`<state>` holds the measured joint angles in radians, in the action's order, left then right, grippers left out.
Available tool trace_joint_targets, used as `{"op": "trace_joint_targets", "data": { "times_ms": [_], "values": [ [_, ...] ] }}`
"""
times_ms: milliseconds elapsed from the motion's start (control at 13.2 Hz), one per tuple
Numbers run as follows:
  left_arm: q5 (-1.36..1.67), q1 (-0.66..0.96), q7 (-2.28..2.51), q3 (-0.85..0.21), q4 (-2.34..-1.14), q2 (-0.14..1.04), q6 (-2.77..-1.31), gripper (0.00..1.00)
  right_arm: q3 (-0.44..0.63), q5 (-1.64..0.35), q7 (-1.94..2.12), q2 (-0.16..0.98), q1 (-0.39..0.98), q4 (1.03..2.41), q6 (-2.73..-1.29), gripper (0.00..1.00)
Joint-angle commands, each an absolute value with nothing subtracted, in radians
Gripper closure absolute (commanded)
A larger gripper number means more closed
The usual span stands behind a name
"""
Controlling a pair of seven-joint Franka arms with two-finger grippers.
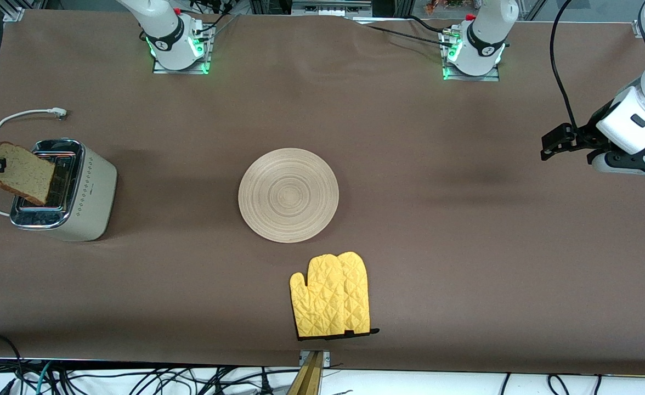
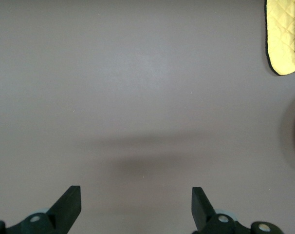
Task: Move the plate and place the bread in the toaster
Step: 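Lower the bread slice into the toaster slot with the right gripper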
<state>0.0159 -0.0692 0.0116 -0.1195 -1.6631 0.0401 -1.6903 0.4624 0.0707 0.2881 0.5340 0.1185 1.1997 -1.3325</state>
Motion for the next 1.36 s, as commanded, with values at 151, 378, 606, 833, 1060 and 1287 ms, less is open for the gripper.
{"op": "trace_joint_targets", "data": {
  "times_ms": [151,378,606,833,1060,1287],
  "values": [
    [0.021,-0.069,0.009,-0.123,-1.646,0.044,-1.677,0.00,0.460,0.071,0.302,0.578,0.118,1.209,-1.344,1.00],
    [0.021,-0.069,0.009,-0.123,-1.646,0.044,-1.677,0.00,0.457,0.064,0.301,0.609,0.118,1.215,-1.344,1.00],
    [0.021,-0.069,0.009,-0.123,-1.646,0.044,-1.677,0.00,0.459,0.022,0.299,0.635,0.110,1.238,-1.379,1.00],
    [0.021,-0.069,0.009,-0.123,-1.646,0.044,-1.677,0.00,0.457,0.006,0.288,0.669,0.109,1.239,-1.420,0.88],
    [0.021,-0.069,0.009,-0.123,-1.646,0.044,-1.677,0.00,0.459,-0.046,0.285,0.713,0.087,1.239,-1.451,0.53],
    [0.021,-0.069,0.009,-0.123,-1.646,0.044,-1.677,0.00,0.463,-0.058,0.299,0.704,0.086,1.230,-1.450,0.00]
  ]
}}
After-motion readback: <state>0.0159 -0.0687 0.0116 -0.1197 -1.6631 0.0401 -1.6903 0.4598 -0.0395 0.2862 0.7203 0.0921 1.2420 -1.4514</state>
